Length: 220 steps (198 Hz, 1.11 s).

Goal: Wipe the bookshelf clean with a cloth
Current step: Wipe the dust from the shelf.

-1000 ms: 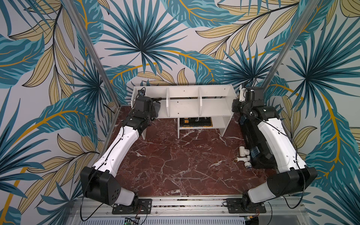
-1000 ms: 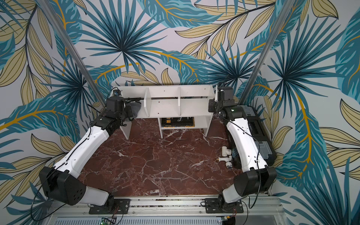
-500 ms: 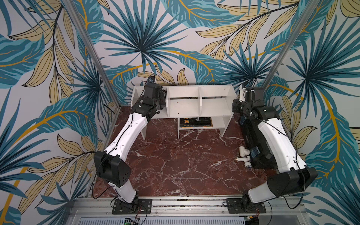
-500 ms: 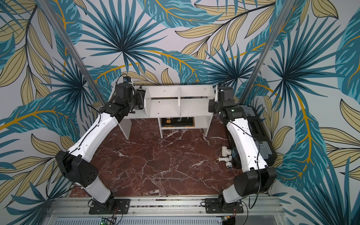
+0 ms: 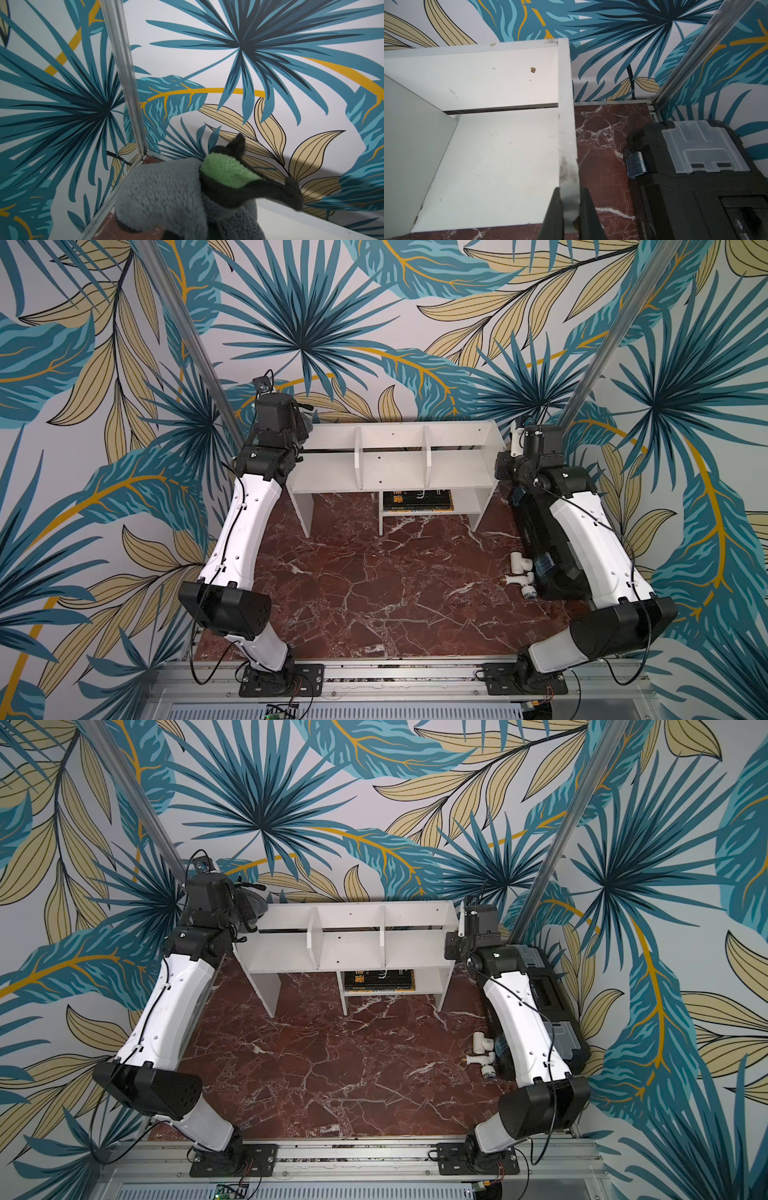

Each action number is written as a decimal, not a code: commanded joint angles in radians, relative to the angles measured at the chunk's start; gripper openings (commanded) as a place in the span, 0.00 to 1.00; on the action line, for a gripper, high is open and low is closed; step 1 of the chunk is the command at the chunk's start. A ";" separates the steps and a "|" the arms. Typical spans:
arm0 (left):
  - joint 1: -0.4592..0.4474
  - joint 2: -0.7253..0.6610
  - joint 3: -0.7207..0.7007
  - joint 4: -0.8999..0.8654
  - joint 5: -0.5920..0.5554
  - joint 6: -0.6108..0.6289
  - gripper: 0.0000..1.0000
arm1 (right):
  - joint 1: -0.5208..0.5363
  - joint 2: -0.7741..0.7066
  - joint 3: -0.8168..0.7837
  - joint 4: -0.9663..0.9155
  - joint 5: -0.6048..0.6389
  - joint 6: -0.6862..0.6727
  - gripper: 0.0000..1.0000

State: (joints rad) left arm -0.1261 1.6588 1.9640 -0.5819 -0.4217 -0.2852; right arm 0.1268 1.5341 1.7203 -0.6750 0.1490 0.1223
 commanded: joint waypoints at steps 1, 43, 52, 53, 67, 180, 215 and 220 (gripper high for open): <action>0.008 0.022 -0.001 -0.028 0.036 -0.032 0.00 | 0.022 0.040 -0.012 -0.043 -0.146 0.097 0.00; -0.033 0.075 0.005 0.106 0.304 -0.072 0.00 | 0.022 0.034 -0.026 -0.043 -0.138 0.092 0.00; -0.051 0.080 0.004 0.128 0.352 -0.058 0.00 | 0.022 0.034 -0.025 -0.043 -0.138 0.092 0.00; -0.053 0.081 0.005 0.130 0.355 -0.056 0.00 | 0.022 0.034 -0.025 -0.043 -0.138 0.091 0.00; -0.079 0.088 0.005 0.147 0.393 -0.036 0.00 | 0.022 0.034 -0.024 -0.042 -0.140 0.092 0.00; -0.112 -0.187 -0.298 0.010 0.100 0.030 0.00 | 0.022 0.028 -0.029 -0.028 -0.146 0.104 0.00; -0.111 -0.194 -0.378 0.020 0.125 0.034 0.00 | 0.022 0.034 -0.038 -0.021 -0.149 0.110 0.00; -0.113 -0.189 -0.387 0.022 0.131 0.027 0.00 | 0.022 0.034 -0.038 -0.021 -0.149 0.112 0.00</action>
State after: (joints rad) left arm -0.2428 1.4548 1.6386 -0.5644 -0.2775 -0.2657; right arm 0.1268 1.5345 1.7191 -0.6731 0.1486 0.1196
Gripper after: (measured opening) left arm 0.113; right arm 0.109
